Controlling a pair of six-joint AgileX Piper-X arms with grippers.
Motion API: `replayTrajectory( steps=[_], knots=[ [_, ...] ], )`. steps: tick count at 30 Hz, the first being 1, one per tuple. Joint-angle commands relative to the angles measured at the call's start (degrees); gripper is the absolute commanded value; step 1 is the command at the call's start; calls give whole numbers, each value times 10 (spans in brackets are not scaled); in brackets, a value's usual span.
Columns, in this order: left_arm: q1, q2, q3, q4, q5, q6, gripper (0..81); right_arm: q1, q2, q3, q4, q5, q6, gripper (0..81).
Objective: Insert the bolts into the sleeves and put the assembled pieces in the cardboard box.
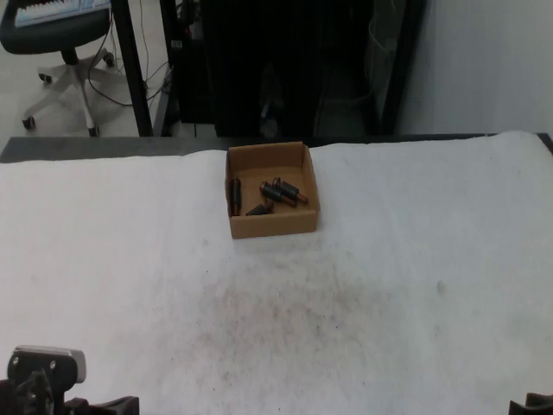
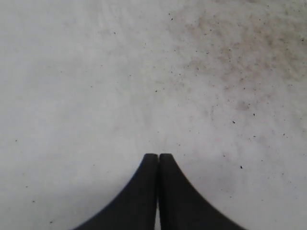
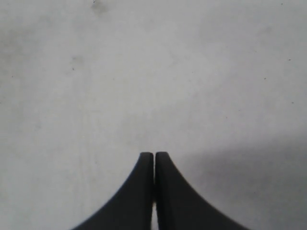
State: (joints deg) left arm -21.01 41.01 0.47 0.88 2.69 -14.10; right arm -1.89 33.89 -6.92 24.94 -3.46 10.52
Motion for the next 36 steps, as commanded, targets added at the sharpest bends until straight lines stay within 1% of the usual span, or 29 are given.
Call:
replayTrajectory(
  steps=[1, 7, 12, 18, 23, 25, 27, 30, 36],
  knots=[
    [-7, -22, -5, 1, -1, -1, 3, 0, -9, 1, 1, 1, 3, 8],
    [-7, -83, -5, 2, -1, -1, 3, 0, -44, 1, 1, 1, 3, 8],
    [-7, -156, -5, 2, -1, -1, 3, 0, -102, 1, 1, 1, 3, 8],
    [-7, -207, -5, 2, -1, -1, 3, 0, -169, 7, -3, 1, 3, 8],
    [-7, -209, -5, 2, -1, -1, 3, 0, -218, 66, -96, 1, 3, 8],
    [-7, -209, -5, 2, -1, -1, 3, 0, -233, 69, -132, 1, 3, 8],
    [-7, -209, -5, 2, -1, -1, 3, 0, -246, 69, -98, 1, 3, 8],
    [-7, -220, -5, 3, -1, -1, 3, 0, -262, 69, -97, 1, 3, 8],
    [-7, -298, -5, 10, -1, -1, 3, 0, -308, 69, -98, 1, 3, 8]
  ],
)
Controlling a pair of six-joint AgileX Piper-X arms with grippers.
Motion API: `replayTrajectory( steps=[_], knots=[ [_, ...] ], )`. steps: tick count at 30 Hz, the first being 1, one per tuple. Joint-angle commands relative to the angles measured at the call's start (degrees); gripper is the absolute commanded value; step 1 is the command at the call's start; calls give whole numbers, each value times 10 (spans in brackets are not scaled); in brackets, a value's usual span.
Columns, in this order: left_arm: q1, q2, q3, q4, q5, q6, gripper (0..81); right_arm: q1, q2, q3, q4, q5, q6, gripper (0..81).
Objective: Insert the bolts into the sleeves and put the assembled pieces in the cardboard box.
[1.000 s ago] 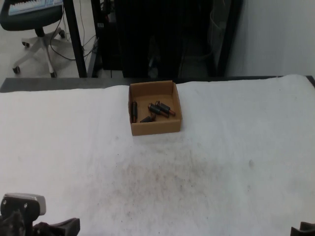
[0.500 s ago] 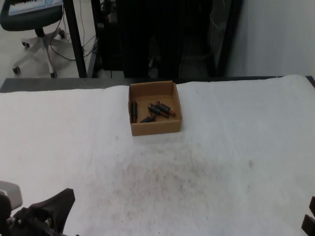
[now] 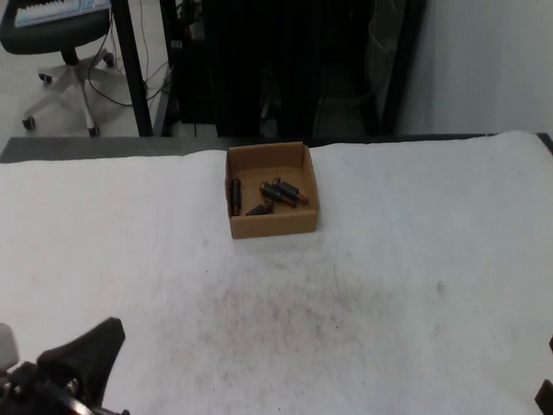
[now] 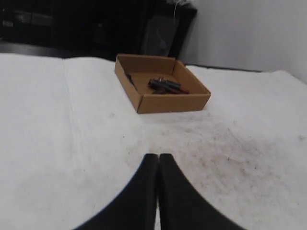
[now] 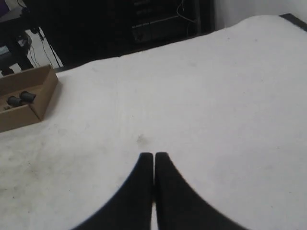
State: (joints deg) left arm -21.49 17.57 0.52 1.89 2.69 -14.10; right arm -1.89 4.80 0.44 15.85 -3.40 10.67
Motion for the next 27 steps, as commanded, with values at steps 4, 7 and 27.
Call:
replayTrajectory(
  steps=[4, 7, 27],
  knots=[
    [-2, -76, -5, 0, -1, -1, 3, 0, -31, -4, -7, 1, 1, 8],
    [-2, -76, -5, 0, -1, -1, 3, 0, -31, -4, -7, 1, 1, 8],
    [-2, -176, -5, 188, 22, 4, 3, 0, -31, -4, -7, 1, 1, 8]
  ],
)
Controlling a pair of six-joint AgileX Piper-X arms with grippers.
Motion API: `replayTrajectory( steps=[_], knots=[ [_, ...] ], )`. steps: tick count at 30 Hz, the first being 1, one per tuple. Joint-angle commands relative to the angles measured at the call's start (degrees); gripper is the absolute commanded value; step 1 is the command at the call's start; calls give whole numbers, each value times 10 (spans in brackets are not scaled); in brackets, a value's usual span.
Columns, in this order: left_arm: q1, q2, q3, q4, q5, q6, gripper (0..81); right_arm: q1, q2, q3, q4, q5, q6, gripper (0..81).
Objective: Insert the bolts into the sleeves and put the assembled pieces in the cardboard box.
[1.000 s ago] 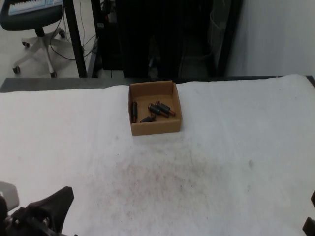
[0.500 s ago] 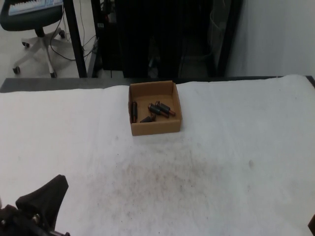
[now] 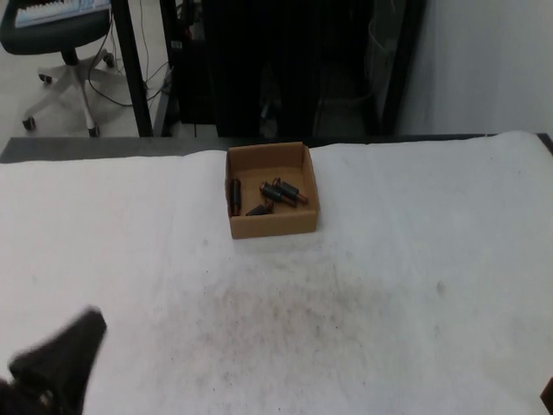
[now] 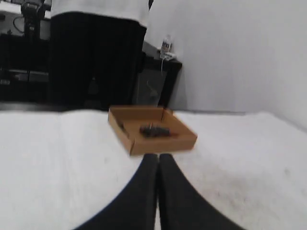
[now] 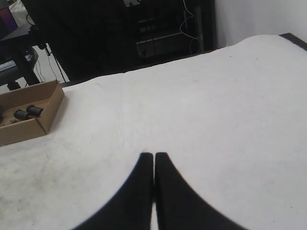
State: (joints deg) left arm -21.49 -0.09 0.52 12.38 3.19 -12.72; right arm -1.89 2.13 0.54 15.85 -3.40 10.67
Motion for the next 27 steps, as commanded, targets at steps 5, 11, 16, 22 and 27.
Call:
replayTrajectory(
  steps=[5, 11, 16, 22, 27],
  knots=[
    [-2, 1, -5, 222, 82, -7, 3, 0, -4, -5, -7, 1, 1, 8],
    [20, 1, -5, 212, 31, 81, 3, 0, -4, -5, -7, 1, 1, 8],
    [47, 1, -5, 209, -1, 84, 3, 0, -4, -5, -7, 1, 1, 8],
    [48, 1, -5, 208, 3, 84, 3, 0, -4, -5, -7, 1, 1, 8],
    [48, 1, -5, 208, 3, 84, 3, 0, -4, -5, -7, 1, 1, 8]
  ],
)
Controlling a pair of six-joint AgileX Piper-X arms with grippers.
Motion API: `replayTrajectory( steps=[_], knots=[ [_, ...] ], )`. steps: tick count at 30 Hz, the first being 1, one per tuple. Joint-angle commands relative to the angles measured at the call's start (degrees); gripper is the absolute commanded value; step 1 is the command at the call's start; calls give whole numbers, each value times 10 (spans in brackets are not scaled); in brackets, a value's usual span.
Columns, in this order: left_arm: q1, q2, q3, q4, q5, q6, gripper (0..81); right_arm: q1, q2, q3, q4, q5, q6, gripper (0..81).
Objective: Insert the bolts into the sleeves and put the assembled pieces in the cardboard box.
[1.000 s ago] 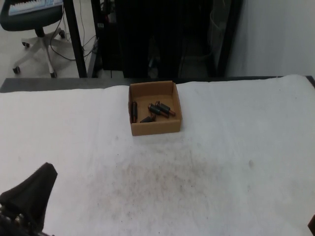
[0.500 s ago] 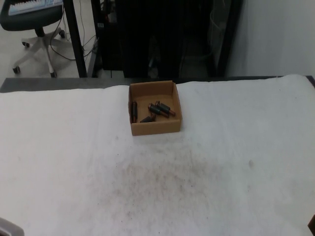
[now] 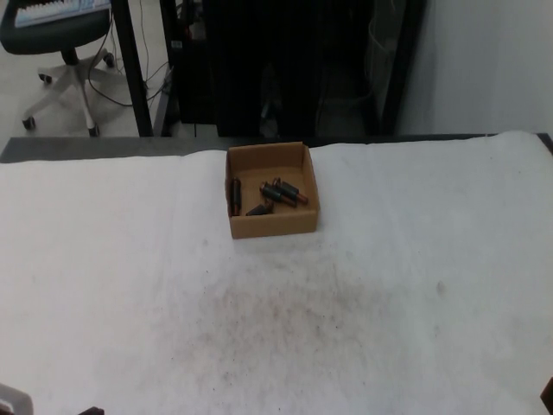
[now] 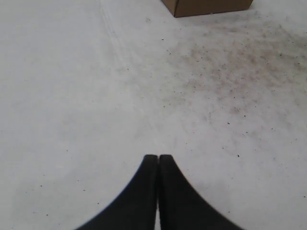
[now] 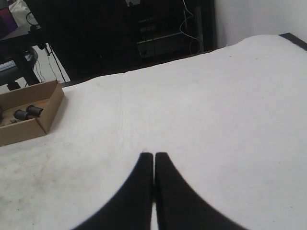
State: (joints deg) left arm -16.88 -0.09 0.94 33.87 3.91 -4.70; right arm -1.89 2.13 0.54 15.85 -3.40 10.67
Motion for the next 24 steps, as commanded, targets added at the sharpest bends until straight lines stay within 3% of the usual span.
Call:
replayTrajectory(
  steps=[1, 13, 19, 24],
  knots=[
    [2, 1, -9, -7, -4, 4, 3, 0, -4, -5, -7, 1, 1, 8],
    [2, 1, -9, -7, -4, 4, 3, 0, -4, -5, -7, 10, -11, 8],
    [2, 1, -9, -7, -4, 4, 3, 0, -3, -5, 154, 19, -10, 8],
    [2, 1, -9, -7, -4, 4, 3, 0, -3, -5, 157, 28, -4, 8]
  ],
)
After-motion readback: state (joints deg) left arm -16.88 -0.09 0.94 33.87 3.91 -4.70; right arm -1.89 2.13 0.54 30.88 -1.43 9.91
